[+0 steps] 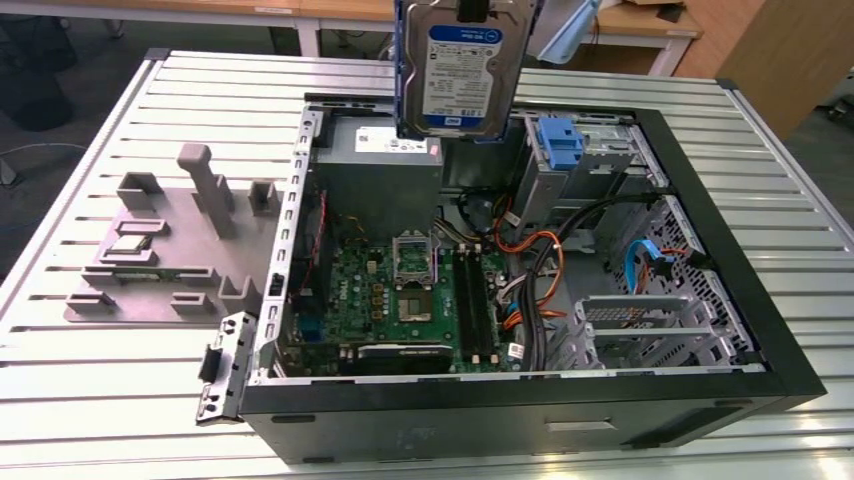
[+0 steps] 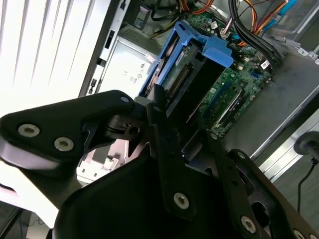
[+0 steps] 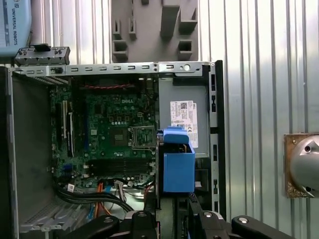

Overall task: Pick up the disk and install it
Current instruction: 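Pick up the disk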

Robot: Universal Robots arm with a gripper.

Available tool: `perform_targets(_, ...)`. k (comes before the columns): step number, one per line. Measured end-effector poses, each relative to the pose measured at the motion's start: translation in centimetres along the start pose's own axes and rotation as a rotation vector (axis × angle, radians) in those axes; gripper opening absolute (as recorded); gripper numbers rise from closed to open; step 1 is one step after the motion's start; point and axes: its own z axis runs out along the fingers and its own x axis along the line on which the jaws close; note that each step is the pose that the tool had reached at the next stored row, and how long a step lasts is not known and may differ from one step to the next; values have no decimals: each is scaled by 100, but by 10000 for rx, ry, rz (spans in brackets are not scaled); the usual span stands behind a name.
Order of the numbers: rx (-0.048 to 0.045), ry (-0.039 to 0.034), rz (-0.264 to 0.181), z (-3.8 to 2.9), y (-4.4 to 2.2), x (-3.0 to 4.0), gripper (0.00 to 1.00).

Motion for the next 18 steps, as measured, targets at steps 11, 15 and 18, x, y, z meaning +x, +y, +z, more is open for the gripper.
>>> perform_targets(11, 0, 5, 0, -4, -46, 200, 35)
perform_targets(15, 1, 7, 0, -6, -61, 280, 35)
perform_targets(18, 1, 6, 0, -7, -71, 338, 35)
